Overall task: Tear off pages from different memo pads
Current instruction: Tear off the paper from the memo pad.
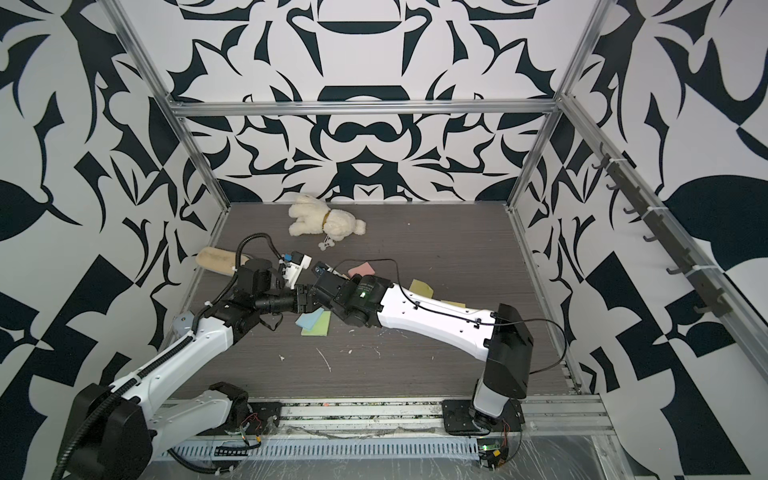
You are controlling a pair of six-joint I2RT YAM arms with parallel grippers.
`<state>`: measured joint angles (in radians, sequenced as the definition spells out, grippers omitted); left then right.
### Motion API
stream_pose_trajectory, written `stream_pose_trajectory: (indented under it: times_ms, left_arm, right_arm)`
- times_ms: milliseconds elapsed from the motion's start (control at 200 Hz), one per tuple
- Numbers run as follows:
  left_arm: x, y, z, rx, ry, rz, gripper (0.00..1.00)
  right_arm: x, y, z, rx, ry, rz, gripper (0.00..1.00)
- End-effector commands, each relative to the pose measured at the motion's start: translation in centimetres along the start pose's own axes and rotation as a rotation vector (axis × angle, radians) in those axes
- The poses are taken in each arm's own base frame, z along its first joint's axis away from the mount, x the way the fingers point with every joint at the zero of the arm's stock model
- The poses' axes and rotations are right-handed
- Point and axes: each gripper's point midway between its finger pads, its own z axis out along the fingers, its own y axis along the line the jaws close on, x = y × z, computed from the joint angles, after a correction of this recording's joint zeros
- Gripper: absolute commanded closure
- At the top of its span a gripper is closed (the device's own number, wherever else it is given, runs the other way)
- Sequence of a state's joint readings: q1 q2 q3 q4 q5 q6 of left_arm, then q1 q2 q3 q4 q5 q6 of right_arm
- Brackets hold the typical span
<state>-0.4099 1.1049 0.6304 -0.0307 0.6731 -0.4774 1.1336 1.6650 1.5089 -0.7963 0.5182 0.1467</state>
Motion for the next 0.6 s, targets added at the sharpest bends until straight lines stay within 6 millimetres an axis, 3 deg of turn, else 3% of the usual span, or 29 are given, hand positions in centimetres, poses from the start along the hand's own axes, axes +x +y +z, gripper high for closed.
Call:
stream_pose_trajectory:
  times_ms: [0,350,595]
  left_arm:
    - [-0.4,-0.4,0.6,0.001,0.011,0.040,0.37]
    - [-0.9,-0.5,1.5,0.009,0.020,0.038,0.51]
    - [-1.2,-0.3,1.8,0.010,0.022,0.013,0.75]
  right_arm:
    - [-1.7,-0.6,-2.0,-0.022,-0.056,0.019,1.00]
    - [-2.3,-0.6,-2.7,-0.043,-0.083,0.031,1.00]
    - [-2.5,-0.7,-2.8,-0.042,-0.098,0.048,1.00]
